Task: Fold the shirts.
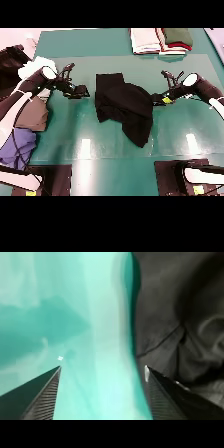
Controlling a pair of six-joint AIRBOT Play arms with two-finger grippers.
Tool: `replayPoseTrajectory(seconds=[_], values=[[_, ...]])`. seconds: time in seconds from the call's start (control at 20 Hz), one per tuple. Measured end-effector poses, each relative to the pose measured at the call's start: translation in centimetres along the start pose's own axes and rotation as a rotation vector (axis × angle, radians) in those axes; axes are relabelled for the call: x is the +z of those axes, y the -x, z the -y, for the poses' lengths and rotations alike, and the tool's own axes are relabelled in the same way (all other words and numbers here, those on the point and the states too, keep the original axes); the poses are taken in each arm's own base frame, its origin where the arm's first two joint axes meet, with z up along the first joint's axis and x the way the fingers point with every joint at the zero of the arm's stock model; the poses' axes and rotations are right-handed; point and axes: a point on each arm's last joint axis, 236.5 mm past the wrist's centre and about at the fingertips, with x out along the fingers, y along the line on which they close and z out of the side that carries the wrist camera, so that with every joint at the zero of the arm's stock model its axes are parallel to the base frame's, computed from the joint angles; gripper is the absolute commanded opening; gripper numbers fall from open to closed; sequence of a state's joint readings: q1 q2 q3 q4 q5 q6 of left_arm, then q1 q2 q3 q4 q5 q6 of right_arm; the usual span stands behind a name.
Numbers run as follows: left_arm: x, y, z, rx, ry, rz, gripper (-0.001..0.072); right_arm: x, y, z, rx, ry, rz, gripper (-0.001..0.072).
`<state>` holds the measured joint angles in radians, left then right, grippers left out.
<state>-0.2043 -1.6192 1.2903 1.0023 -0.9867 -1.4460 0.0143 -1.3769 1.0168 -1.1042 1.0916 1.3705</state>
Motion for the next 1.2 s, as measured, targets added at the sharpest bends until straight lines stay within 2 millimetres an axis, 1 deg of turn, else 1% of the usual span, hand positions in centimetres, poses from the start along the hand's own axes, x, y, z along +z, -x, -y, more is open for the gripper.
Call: replayPoseTrajectory(seconds=[0.1,0.25,0.3,0.35,0.4,0.45,0.5,0.65,0.7,0.75,0.8,0.85,0.95,1.0,1.05,1.1,1.15,1.2], values=[[-0.3,-1.6,0.9,-0.034,-0.001,-0.011,0.0621,0.2,0.7,-0.1,-0.009,0.015,0.014,0.0019],[-0.6,-3.4,2.8,-0.077,-0.014,-0.015,0.0620,0.3,1.5,-0.4,-0.011,0.025,0.028,0.0019],[-0.7,-3.9,3.3,-0.080,-0.023,-0.012,0.0530,0.4,1.7,-0.5,-0.012,0.027,0.034,0.0019],[-0.9,-4.2,3.6,-0.083,-0.032,-0.016,0.0421,0.4,2.0,-0.6,-0.013,0.030,0.040,0.0019],[-1.2,-4.5,3.8,-0.084,-0.038,-0.026,0.0297,0.5,2.2,-0.7,-0.013,0.032,0.046,0.0019],[-1.6,-4.8,3.9,-0.084,-0.043,-0.038,0.0139,0.5,2.5,-0.8,-0.014,0.034,0.052,0.0019],[-1.9,-4.9,3.9,-0.081,-0.048,-0.049,0.0022,0.6,2.8,-0.9,-0.014,0.036,0.061,0.0019],[-1.7,-4.5,4.0,-0.087,-0.058,-0.059,0.0019,0.9,4.1,-1.3,-0.015,0.047,0.098,0.0019],[-0.9,-3.9,4.1,-0.092,-0.061,-0.043,0.0019,1.2,4.7,-1.4,-0.016,0.049,0.118,0.0019],[0.3,-2.8,4.3,-0.098,-0.068,-0.016,0.0019,1.5,5.6,-1.4,-0.019,0.050,0.145,0.0019],[1.7,-1.3,4.7,-0.106,-0.078,0.019,0.0019,1.9,6.8,-1.5,-0.021,0.055,0.179,0.0019],[3.6,0.8,5.2,-0.115,-0.094,0.074,0.0019,2.5,8.2,-1.8,-0.023,0.062,0.218,0.0018],[7.7,6.8,6.9,-0.125,-0.146,0.221,0.0019,3.9,12.1,-2.7,-0.027,0.089,0.319,0.0019],[9.4,10.5,7.9,-0.125,-0.181,0.303,0.0019,4.6,14.6,-3.5,-0.029,0.111,0.379,0.0018],[10.9,14.9,9.4,-0.125,-0.229,0.399,0.0019,5.2,17.1,-4.5,-0.032,0.136,0.441,0.0019],[11.9,19.5,11.1,-0.121,-0.280,0.496,0.0019,5.7,20.1,-5.7,-0.033,0.166,0.509,0.0018],[12.2,23.9,12.6,-0.111,-0.331,0.583,0.0019,5.9,23.2,-7.0,-0.034,0.200,0.577,0.0018],[11.9,28.2,14.3,-0.103,-0.383,0.669,0.0019,5.9,26.0,-8.3,-0.035,0.232,0.639,0.0019]])
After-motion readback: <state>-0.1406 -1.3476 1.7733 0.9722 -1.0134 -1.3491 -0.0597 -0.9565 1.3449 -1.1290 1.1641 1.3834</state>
